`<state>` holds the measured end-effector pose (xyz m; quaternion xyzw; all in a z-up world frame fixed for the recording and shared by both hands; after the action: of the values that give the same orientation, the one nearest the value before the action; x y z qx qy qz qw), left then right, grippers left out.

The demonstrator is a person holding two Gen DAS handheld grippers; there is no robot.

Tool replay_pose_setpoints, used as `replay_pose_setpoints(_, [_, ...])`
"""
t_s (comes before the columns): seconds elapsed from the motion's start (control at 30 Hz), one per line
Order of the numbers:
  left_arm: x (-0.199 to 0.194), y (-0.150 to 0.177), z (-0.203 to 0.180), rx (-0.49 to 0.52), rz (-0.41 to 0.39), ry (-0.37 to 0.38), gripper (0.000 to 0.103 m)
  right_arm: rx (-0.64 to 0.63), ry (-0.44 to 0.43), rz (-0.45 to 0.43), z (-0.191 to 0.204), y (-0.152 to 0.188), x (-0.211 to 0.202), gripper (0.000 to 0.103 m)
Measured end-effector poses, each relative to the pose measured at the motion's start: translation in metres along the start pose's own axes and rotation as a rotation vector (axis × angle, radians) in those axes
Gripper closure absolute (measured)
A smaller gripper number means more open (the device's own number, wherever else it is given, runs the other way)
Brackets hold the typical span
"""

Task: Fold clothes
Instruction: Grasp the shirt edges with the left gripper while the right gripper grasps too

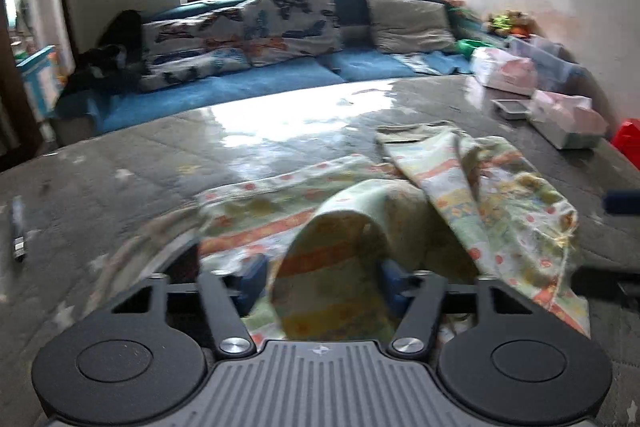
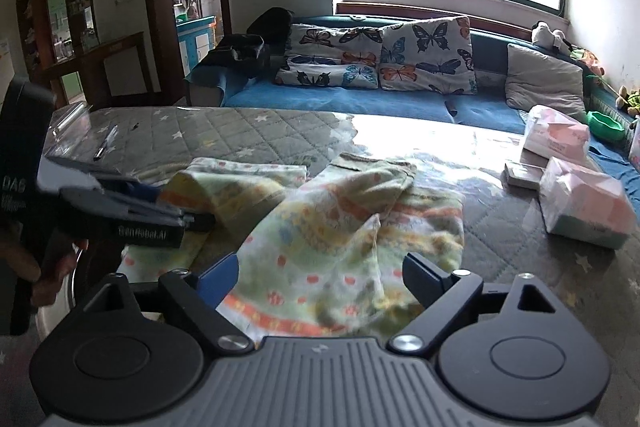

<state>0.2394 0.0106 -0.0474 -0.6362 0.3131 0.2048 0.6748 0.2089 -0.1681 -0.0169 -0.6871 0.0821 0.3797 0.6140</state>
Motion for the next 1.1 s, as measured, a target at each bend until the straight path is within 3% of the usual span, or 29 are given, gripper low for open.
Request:
replay_pose_setpoints(0.1, [0.006, 0.001, -0.003, 0.003, 0.006, 0.049, 0.078, 0.017, -0.020, 0.011, -0.003, -0.011, 0.018, 0.022])
replay_pose_setpoints(0.2, [0.005, 0.002, -0.003, -0.012, 0.002, 0.075, 0.090, 0.045, -0.037, 0.022, -0.005, -0.022, 0.037, 0.031])
replay_pose_setpoints(0.27, [0.003, 0.001, 0.000, -0.022, -0.003, 0.074, 0.093, 0.074, -0.047, 0.032, -0.005, -0.029, 0.052, 0.034])
replay_pose_setpoints(0.47, [0.003, 0.000, -0.002, -0.006, -0.005, 0.065, 0.093, 0.147, -0.056, 0.087, -0.010, -0.034, 0.095, 0.055])
replay_pose_setpoints(0.53, [0.005, -0.001, -0.005, 0.006, -0.004, 0.058, 0.090, 0.163, -0.058, 0.094, -0.014, -0.031, 0.100, 0.068])
replay_pose_setpoints(0.6, [0.007, -0.003, -0.006, 0.014, -0.007, 0.052, 0.079, 0.184, -0.063, 0.100, -0.019, -0.027, 0.103, 0.081])
replay_pose_setpoints(0.7, [0.011, -0.005, -0.007, 0.007, -0.010, 0.056, 0.082, 0.203, -0.063, 0.090, -0.025, -0.024, 0.098, 0.097])
replay_pose_setpoints(0.77, [0.009, -0.006, -0.004, -0.015, -0.020, 0.054, 0.091, 0.214, -0.051, 0.072, -0.029, -0.023, 0.089, 0.099])
replay_pose_setpoints(0.87, [0.002, -0.007, 0.003, -0.057, -0.040, 0.047, 0.098, 0.217, -0.026, 0.033, -0.037, -0.024, 0.072, 0.100])
replay_pose_setpoints(1.1, [-0.042, -0.005, 0.031, -0.147, -0.130, -0.027, 0.099, 0.235, 0.053, -0.068, -0.069, -0.022, 0.011, 0.100])
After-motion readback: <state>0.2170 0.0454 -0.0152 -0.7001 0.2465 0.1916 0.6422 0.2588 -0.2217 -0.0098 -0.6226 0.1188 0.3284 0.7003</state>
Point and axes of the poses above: each gripper's, at about its wrist camera, not at the fingertips, and x roughly the way its jaws point, z to its left, y to its underside, the point moved 6 cm from there along x, roughly the way its jaws point
